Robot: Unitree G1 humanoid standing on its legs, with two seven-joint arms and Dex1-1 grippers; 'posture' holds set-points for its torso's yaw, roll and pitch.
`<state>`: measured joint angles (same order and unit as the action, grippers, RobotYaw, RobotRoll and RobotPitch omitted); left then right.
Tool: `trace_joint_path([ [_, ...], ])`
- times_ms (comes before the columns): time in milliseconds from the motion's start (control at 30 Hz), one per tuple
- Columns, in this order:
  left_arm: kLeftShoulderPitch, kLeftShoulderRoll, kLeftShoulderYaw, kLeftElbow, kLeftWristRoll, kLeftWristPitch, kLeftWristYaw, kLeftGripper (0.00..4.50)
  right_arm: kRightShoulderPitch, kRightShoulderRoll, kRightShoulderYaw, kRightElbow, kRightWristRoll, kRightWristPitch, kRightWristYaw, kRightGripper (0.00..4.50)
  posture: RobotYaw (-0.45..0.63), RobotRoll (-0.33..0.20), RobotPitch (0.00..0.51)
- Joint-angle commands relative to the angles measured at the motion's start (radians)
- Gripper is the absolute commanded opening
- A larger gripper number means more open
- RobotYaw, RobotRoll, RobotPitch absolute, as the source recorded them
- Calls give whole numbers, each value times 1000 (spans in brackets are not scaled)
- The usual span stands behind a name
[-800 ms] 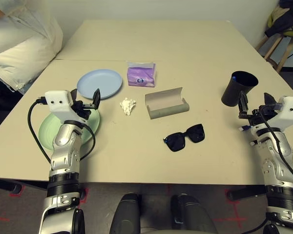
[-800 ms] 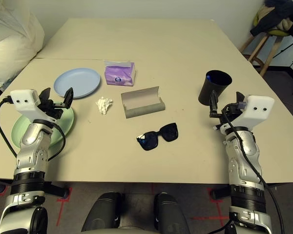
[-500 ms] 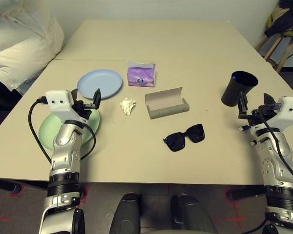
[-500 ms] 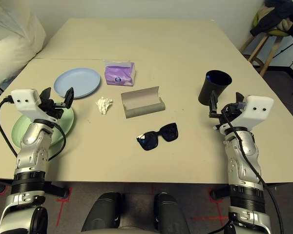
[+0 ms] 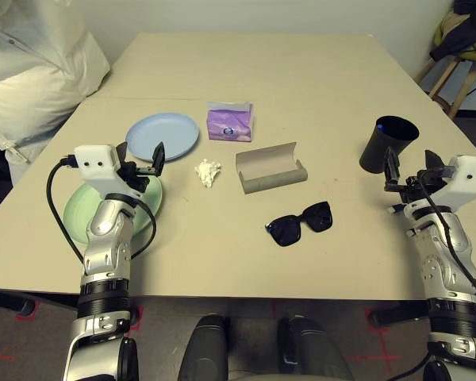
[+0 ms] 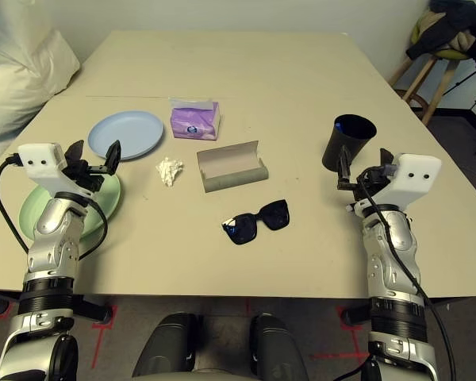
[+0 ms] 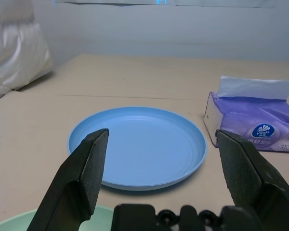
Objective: Organize and tidy the items on the table.
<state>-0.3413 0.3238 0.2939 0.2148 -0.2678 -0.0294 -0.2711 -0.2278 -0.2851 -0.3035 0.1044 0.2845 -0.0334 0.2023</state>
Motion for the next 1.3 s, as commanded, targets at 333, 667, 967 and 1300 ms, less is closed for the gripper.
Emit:
trace_joint_path([
  [333,25,10,-25,-40,3,49,-23,4500,-33,-88,60,-65,90,52,276,4468,159,0,47],
  [667,48,19,-23,-76,-5,67,-35,4500,-72,-213,164,2,128,40,648,4468,204,0,48],
  [967,81,31,-19,-113,-7,88,-47,4500,-76,-247,238,133,111,-117,936,4468,225,0,56],
  [1300,71,53,-25,-107,-14,108,-75,4500,-81,-256,259,222,97,-237,1075,4468,217,0,55],
])
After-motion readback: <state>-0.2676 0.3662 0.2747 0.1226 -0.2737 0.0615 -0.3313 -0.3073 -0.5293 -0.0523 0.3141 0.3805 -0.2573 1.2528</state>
